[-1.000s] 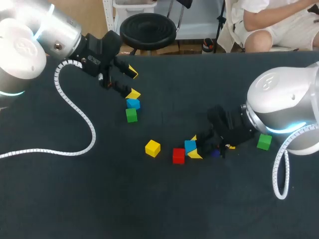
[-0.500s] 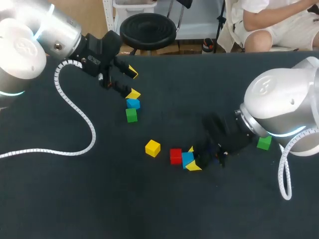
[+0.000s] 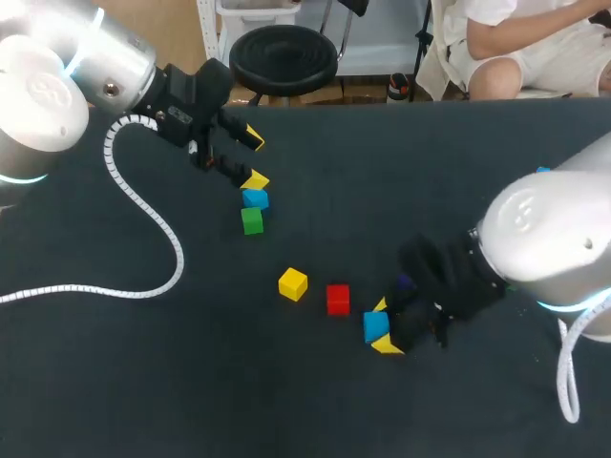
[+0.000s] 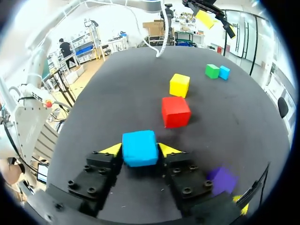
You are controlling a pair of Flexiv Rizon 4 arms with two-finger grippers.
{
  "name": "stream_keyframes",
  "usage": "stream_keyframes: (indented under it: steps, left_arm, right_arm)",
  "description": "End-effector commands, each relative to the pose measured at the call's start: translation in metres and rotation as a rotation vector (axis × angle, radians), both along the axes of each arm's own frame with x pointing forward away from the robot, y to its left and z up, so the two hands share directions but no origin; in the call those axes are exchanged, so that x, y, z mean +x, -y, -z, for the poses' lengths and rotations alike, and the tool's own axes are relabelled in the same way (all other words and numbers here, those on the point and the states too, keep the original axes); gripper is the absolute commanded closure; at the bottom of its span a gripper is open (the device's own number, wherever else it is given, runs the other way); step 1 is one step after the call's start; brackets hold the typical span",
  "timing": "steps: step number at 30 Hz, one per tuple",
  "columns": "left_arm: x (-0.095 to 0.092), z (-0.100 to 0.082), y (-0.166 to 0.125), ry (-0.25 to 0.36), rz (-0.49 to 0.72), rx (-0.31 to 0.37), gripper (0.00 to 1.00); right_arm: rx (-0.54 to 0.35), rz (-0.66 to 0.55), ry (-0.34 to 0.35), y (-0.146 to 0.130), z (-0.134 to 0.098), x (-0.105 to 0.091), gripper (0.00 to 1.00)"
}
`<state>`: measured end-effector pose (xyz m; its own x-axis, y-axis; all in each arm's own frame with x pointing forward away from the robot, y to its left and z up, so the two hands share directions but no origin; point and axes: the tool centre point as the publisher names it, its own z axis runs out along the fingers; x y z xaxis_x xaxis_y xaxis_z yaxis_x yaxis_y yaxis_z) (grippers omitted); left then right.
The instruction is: Place the blue cubes, place green cubes on the blue cubes, place the yellow cubes on the green cubes, then place the red cubes on the yellow cubes, and place purple cube on the red cubes.
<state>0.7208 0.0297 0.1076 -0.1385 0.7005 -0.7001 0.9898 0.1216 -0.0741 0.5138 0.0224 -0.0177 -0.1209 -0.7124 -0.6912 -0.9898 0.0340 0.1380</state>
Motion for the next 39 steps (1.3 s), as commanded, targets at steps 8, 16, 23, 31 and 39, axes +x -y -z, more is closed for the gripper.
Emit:
stream_keyframes:
  steps: [8,16,23,31,39]
  left_arm:
    - [0.000,0.000,-0.001,0.002,0.001,-0.002,0.00]
    - [0.000,0.000,-0.001,0.002,0.001,-0.002,0.00]
    - [0.000,0.000,-0.001,0.002,0.001,-0.002,0.00]
    - [0.000,0.000,-0.001,0.002,0.001,-0.002,0.00]
    - [0.000,0.000,-0.001,0.002,0.001,-0.002,0.00]
  right_arm:
    - [0.009,-0.049,0.044,0.007,-0.004,0.006,0.00]
    - [0.000,-0.126,0.055,0.004,-0.014,0.020,0.00]
    - [-0.010,-0.118,0.067,0.002,-0.020,0.021,0.00]
    - [-0.013,-0.122,0.053,-0.003,-0.017,0.017,0.00]
    - [-0.003,-0.126,0.044,-0.006,-0.013,0.017,0.50]
